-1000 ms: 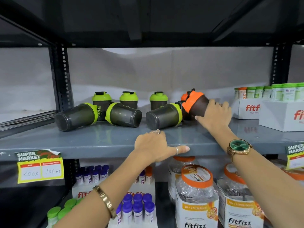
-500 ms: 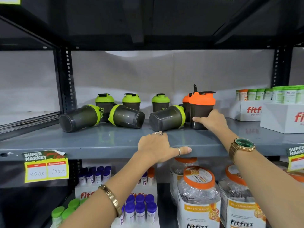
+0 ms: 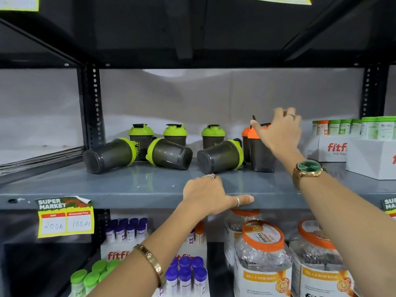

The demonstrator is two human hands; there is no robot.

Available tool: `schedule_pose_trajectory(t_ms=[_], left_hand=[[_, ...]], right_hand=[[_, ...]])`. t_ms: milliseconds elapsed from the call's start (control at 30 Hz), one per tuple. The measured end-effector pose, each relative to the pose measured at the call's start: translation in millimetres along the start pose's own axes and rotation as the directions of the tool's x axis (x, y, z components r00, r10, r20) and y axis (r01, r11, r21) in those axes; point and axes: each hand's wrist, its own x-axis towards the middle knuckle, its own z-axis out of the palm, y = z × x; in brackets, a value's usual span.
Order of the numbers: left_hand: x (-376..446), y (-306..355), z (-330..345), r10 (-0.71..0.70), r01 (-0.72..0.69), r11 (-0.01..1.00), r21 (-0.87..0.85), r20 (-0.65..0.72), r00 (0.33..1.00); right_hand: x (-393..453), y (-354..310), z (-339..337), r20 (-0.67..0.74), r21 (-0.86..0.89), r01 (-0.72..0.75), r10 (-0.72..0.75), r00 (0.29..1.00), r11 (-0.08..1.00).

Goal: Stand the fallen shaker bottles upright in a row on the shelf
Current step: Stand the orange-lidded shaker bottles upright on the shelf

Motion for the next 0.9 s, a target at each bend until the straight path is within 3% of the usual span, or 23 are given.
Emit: schedule_pose_trajectory(t_ms=[167, 300, 400, 533, 700, 800, 900], left_hand=[[0.8, -0.3, 1.4, 0.005, -0.005, 1.0, 0.008, 0.005, 1.0], [1.9, -0.7, 3.2, -0.004, 0.004, 1.0, 0.022, 0.0, 1.0], [1.2, 0.2, 1.5, 0.0, 0.0, 1.0, 0.019, 0.008, 1.0], [0.5, 0.5, 1.4, 0.001, -0.002, 1.0, 0.009, 0.017, 1.0], [2.2, -0.6, 3.8, 0.011, -0.011, 1.0, 0.017, -0.001, 1.0], [2.4, -0.1, 3.5, 0.01, -0.01, 1.0, 0.007, -0.006, 1.0], [2.1, -1.1, 4.3, 0.013, -0.013, 1.0, -0.004, -0.022, 1.0]], right_hand=[[10.2, -10.9, 14.1, 0.184, -0.288, 0.101, -0.048, 0.982, 0.952], [14.6, -8.4, 19.4, 0.194, -0.3, 0.144, -0.088, 0.977, 0.943], [17.8, -2.8, 12.5, 0.225, -0.192, 0.135, -0.091, 0.97, 0.972], [28.6, 15.4, -4.3, 0.408, 0.077, 0.071, -0.097, 0.908, 0.994], [28.0, 26.0, -18.6, 0.559, 0.386, -0.232, -0.027, 0.829, 0.893], [22.6, 24.6, -17.8, 0.543, 0.426, -0.263, -0.012, 0.84, 0.866], [13.7, 23.1, -7.9, 0.368, 0.404, -0.248, 0.091, 0.925, 0.881]])
